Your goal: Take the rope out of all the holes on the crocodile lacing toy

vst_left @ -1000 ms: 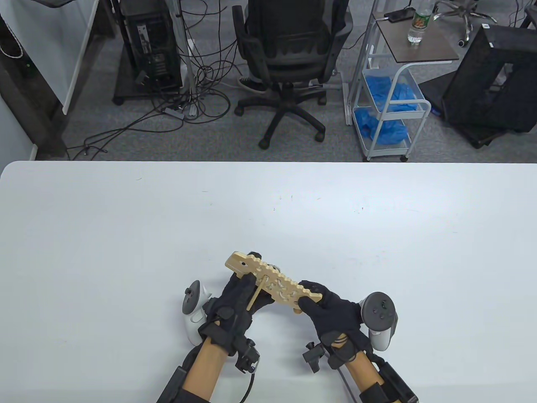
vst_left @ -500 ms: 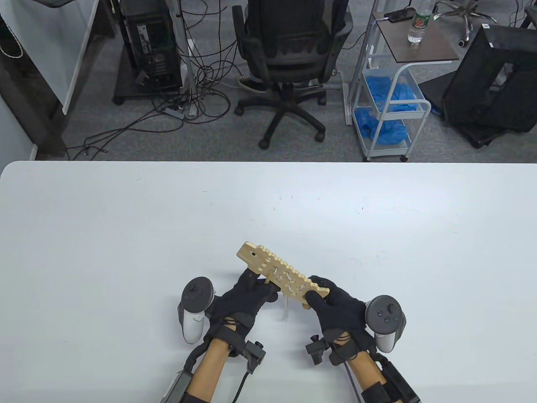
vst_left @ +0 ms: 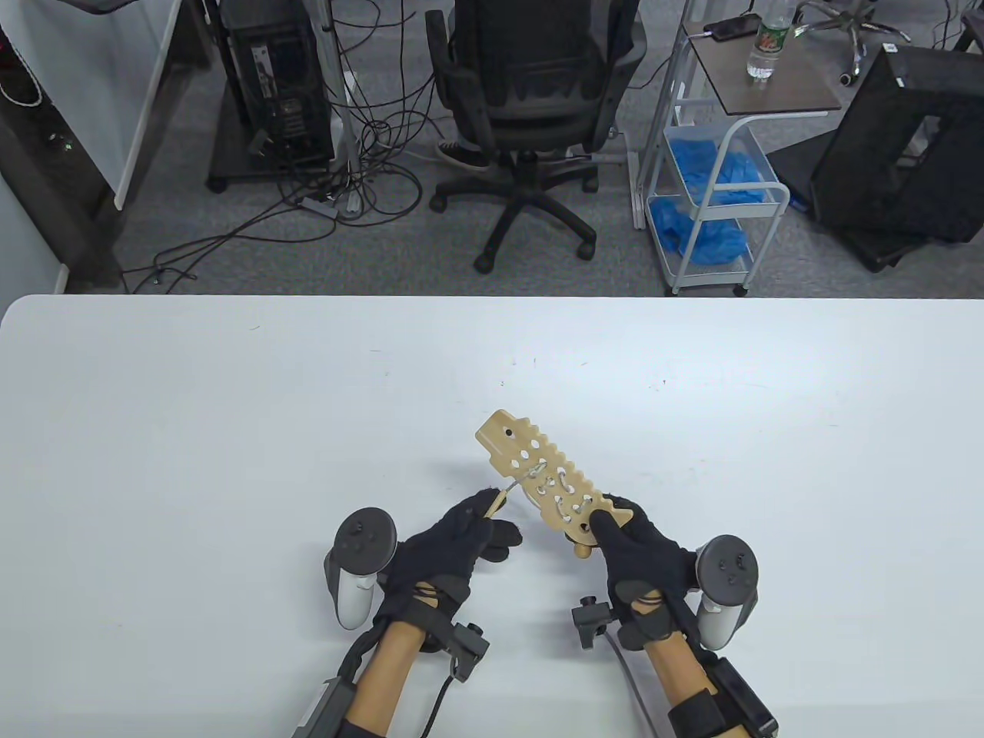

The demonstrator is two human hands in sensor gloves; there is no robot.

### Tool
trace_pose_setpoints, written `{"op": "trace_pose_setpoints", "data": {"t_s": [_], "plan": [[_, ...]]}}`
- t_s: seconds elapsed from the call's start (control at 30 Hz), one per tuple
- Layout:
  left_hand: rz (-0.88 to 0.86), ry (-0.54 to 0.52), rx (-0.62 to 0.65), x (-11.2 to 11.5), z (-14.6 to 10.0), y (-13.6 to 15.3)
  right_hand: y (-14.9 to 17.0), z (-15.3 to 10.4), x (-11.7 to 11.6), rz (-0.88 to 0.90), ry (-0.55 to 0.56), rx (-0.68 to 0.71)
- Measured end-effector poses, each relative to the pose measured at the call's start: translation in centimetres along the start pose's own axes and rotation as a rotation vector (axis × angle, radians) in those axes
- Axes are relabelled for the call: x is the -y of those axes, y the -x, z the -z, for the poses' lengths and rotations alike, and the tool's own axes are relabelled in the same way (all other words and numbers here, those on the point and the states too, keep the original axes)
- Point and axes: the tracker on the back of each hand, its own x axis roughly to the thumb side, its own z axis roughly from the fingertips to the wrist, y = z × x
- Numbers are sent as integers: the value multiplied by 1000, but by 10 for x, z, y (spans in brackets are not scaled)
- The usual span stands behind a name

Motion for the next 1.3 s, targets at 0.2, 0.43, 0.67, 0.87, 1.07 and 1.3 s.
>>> {"op": "trace_pose_setpoints", "data": {"t_s": [0.2, 0.43, 0.67, 0.87, 1.07, 1.3], "plan": [[64, -37, -5, -7, 0, 0, 10, 5, 17, 28, 86, -104], [16, -60, -40, -15, 0, 8, 16, 8, 32, 7, 156, -177], [50, -154, -51, -28, -4, 8, 16, 12, 45, 43, 200, -220], [0, -214, -69, -41, -5, 15, 21, 13, 58, 108, 259, -279], [-27, -262, -101, -54, -7, 24, 28, 13, 71, 190, 316, -349], [-41, -341, -127, -68, -13, 26, 33, 11, 78, 270, 354, -391]]}}
